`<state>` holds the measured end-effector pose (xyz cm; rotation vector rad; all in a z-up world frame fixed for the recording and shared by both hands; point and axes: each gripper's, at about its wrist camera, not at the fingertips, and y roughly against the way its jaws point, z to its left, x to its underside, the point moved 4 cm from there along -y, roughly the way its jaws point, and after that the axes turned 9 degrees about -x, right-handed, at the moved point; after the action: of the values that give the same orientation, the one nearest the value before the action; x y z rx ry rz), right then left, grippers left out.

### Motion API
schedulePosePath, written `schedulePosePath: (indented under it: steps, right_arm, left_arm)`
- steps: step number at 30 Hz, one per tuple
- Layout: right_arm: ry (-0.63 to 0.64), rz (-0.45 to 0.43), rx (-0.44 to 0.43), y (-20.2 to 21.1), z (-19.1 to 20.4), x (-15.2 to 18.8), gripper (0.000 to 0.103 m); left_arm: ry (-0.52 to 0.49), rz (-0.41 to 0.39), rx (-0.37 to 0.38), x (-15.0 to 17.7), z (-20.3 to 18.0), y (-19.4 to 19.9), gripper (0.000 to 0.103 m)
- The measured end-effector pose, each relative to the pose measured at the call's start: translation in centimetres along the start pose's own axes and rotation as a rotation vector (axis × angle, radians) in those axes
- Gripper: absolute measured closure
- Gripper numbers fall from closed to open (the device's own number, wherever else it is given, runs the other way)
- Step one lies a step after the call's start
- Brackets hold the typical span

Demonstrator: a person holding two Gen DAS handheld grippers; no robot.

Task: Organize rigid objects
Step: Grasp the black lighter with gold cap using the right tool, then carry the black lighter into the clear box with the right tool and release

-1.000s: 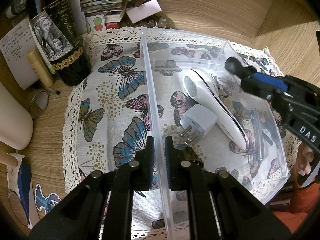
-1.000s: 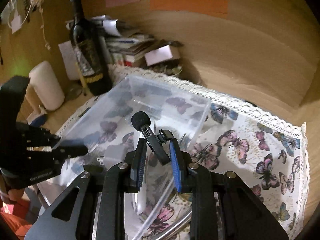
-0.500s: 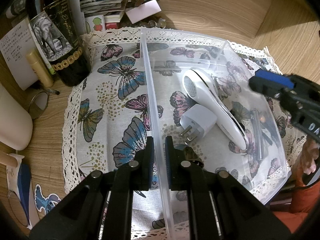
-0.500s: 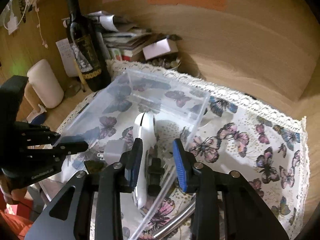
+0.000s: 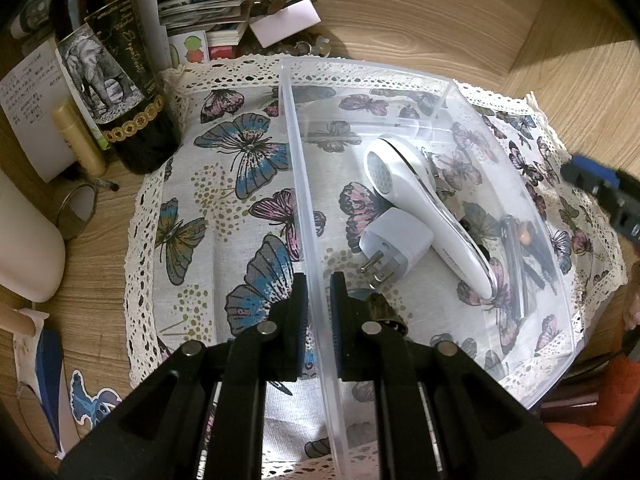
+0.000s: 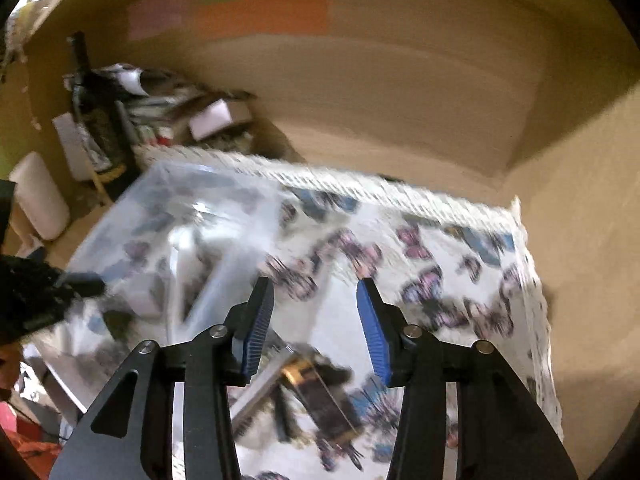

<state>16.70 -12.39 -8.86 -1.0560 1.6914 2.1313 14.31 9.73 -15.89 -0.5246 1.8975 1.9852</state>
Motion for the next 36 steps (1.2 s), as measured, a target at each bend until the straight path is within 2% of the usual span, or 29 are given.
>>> schedulePosePath:
  steps: [6, 11, 16, 17, 18, 20, 27, 36]
  right_arm:
    - [-0.064, 0.112, 0.008, -1.6, -1.6, 3.9, 0.063]
    - [-0.107, 0.184, -0.039, -2.9, -1.3, 7.1, 0.063]
    - [-0.122, 0.211, -0.034, -4.3, -1.2, 8.6, 0.063]
    - [-0.126, 0.195, -0.030, -4.2, -1.2, 8.7, 0.066]
    - [-0.127, 0.191, -0.029, -4.1, -1.2, 8.7, 0.075]
    - [-0.139, 0.184, -0.037, -3.9, -1.4, 8.6, 0.081]
    - [-0.133, 0.116, -0.009, -2.6, -1.5, 7.5, 0.081]
    - [-0.092, -0.002, -0.015, -0.5, -0.7, 3.6, 0.081]
  left_arm:
    - [0.003, 0.000, 0.003, 0.0, 0.0, 0.0, 0.093]
    - [0.002, -0.001, 0.003, 0.0, 0.0, 0.0, 0.093]
    - [0.002, -0.001, 0.003, 0.0, 0.0, 0.0, 0.093]
    - [0.003, -0.001, 0.004, 0.0, 0.0, 0.0, 0.093]
    - [0.003, -0.001, 0.004, 0.0, 0.0, 0.0, 0.093]
    - [0.003, -0.001, 0.004, 0.0, 0.0, 0.0, 0.093]
    - [0.002, -0.001, 0.004, 0.0, 0.0, 0.0, 0.093]
    - [0.003, -0.002, 0.004, 0.1, 0.0, 0.0, 0.093]
